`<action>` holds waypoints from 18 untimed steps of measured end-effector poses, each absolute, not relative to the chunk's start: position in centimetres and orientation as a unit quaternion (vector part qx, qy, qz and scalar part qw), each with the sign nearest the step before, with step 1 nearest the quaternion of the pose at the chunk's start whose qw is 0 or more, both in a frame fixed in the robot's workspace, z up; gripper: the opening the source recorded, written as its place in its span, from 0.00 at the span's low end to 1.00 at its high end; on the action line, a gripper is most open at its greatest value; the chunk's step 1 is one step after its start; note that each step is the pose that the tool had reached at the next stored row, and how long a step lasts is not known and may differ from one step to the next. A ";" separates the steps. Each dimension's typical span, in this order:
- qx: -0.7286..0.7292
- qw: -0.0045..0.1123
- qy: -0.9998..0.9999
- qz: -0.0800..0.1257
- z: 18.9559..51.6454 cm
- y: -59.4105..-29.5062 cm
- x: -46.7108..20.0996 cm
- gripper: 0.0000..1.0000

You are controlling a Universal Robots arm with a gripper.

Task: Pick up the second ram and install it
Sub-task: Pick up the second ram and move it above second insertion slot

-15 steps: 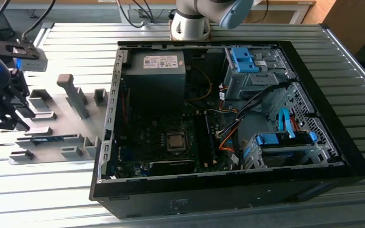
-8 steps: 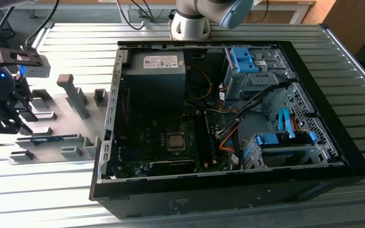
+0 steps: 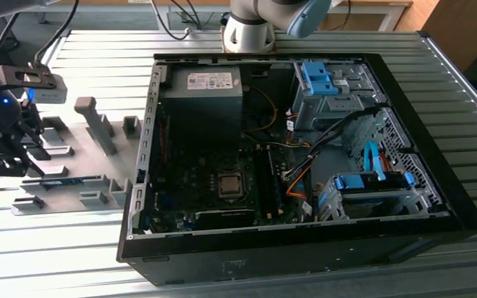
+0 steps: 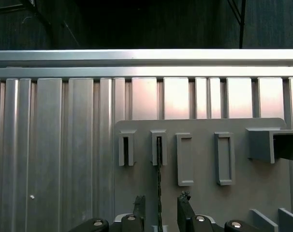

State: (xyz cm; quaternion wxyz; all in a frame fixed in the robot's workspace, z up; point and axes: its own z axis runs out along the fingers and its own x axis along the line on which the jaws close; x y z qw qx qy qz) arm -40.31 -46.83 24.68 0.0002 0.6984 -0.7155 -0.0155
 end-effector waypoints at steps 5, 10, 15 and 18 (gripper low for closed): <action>0.698 0.000 -0.715 -0.016 23.8 -46.8 -40.3 0.40; 0.703 0.000 -0.711 -0.015 23.1 -46.8 -40.3 0.40; 0.704 -0.001 -0.710 -0.014 22.7 -46.8 -40.3 0.40; 0.704 -0.001 -0.710 -0.014 22.2 -46.8 -40.3 0.40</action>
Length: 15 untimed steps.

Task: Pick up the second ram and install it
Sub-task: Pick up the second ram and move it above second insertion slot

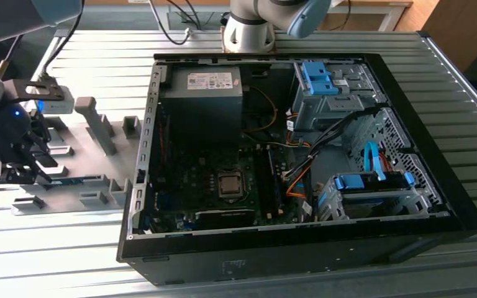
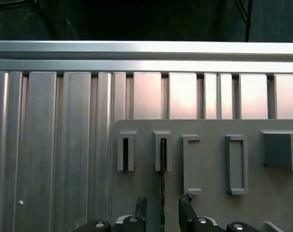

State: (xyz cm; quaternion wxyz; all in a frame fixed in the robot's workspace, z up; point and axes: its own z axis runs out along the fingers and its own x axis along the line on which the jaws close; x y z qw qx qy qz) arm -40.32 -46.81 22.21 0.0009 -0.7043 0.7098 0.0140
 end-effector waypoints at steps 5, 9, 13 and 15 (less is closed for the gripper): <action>-0.713 0.003 0.701 0.010 20.9 -46.8 -40.3 0.40; -0.713 0.003 0.701 0.010 20.4 -46.8 -40.3 0.40; -0.713 0.003 0.701 0.010 20.3 -46.8 -40.3 0.40; -0.713 0.003 0.701 0.010 20.3 -46.8 -40.3 0.40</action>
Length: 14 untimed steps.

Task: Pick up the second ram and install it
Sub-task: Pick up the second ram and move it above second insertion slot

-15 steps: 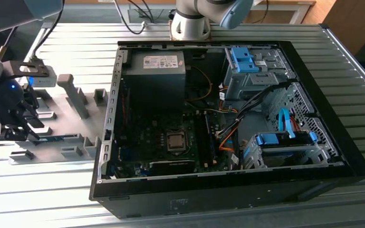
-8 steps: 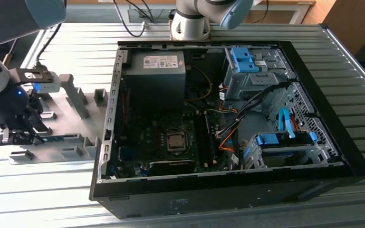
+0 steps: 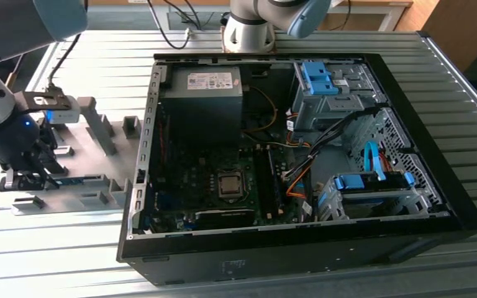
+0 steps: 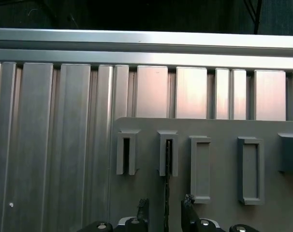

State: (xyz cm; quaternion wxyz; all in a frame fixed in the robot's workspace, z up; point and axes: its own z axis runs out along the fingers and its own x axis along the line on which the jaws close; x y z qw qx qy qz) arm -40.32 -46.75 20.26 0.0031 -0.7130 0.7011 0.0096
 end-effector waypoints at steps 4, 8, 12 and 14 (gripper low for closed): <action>-0.711 0.003 0.704 0.009 19.7 -46.7 -40.3 0.40; -0.710 0.003 0.704 0.009 19.4 -46.7 -40.3 0.38; -0.710 0.003 0.704 0.009 19.3 -46.7 -40.3 0.31; -0.710 0.003 0.704 0.009 19.3 -46.7 -40.3 0.31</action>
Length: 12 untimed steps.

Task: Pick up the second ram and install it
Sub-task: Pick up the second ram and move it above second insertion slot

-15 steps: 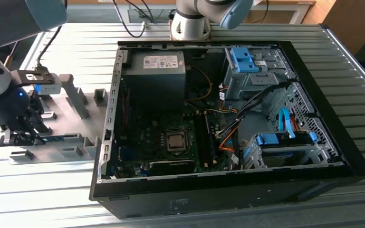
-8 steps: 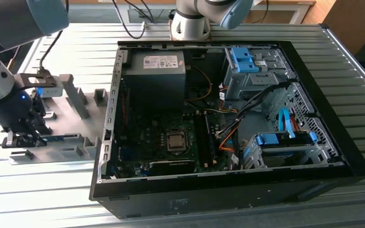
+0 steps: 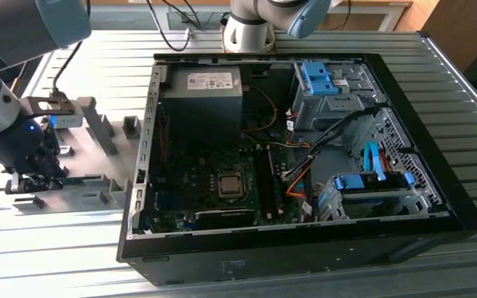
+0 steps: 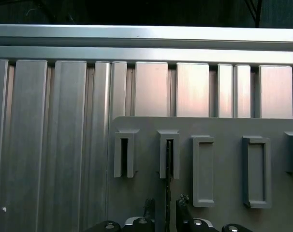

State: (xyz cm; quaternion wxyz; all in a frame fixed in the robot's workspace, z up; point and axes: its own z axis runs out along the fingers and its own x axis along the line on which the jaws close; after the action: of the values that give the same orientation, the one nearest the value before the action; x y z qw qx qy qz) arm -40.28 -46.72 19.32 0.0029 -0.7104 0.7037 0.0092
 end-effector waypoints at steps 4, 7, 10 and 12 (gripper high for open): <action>-0.710 0.003 0.704 0.009 19.2 -46.7 -40.3 0.23; -0.710 0.003 0.704 0.009 19.2 -46.7 -40.3 0.23; -0.710 0.003 0.704 0.009 19.1 -46.7 -40.2 0.23; -0.710 0.003 0.704 0.009 19.0 -46.7 -40.2 0.23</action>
State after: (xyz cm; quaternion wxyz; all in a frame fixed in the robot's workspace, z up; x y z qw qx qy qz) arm -40.24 -46.72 19.02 0.0029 -0.7102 0.7039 0.0092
